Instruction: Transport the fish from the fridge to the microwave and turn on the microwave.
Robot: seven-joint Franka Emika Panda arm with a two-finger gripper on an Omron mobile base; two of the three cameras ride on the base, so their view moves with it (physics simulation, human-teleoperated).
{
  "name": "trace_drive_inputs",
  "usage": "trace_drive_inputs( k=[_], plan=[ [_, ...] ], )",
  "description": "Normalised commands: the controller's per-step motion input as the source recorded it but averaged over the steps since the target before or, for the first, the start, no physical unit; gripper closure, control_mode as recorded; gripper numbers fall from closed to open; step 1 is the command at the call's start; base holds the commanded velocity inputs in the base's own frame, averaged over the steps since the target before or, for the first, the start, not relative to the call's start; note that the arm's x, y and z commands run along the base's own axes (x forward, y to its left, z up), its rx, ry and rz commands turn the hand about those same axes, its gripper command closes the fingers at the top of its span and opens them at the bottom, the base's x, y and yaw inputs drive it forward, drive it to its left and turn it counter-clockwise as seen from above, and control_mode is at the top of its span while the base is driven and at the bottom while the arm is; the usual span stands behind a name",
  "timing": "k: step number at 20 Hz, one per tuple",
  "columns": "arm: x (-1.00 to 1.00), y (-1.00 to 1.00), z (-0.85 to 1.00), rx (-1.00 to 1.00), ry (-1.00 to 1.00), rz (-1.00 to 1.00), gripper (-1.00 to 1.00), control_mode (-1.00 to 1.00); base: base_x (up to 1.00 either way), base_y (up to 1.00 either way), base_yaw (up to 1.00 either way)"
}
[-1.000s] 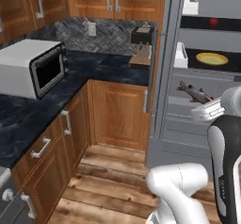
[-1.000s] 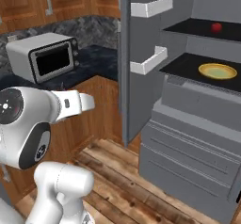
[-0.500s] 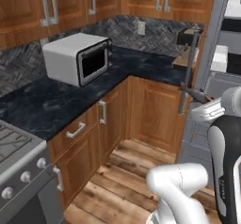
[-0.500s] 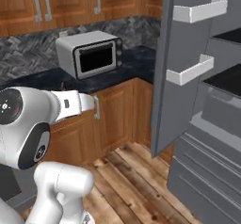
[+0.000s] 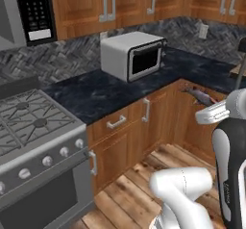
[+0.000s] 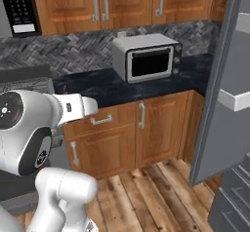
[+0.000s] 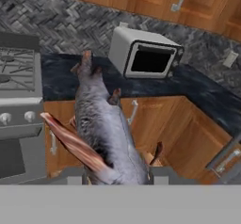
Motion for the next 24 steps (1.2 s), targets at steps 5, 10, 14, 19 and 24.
trace_drive_inputs(
  k=[5, 10, 14, 19, 24],
  plan=[
    [0.00, 0.00, 0.00, 0.00, 0.00, 0.00, 1.00, 1.00, 0.00, 0.00, 0.51],
    [0.00, 0.00, 0.00, 0.00, 0.00, 0.00, 1.00, 1.00, 0.00, 0.00, 0.51],
    [0.00, 0.00, 0.00, 0.00, 0.00, 0.00, 1.00, 1.00, 0.00, 0.01, 0.51],
    [0.00, 0.00, 0.00, 0.00, 0.00, 0.00, 1.00, 1.00, 0.05, 0.02, 0.44],
    [0.00, 0.00, 0.00, 0.00, 0.00, 0.00, 1.00, 1.00, 0.27, 0.18, 0.17]
  ],
)
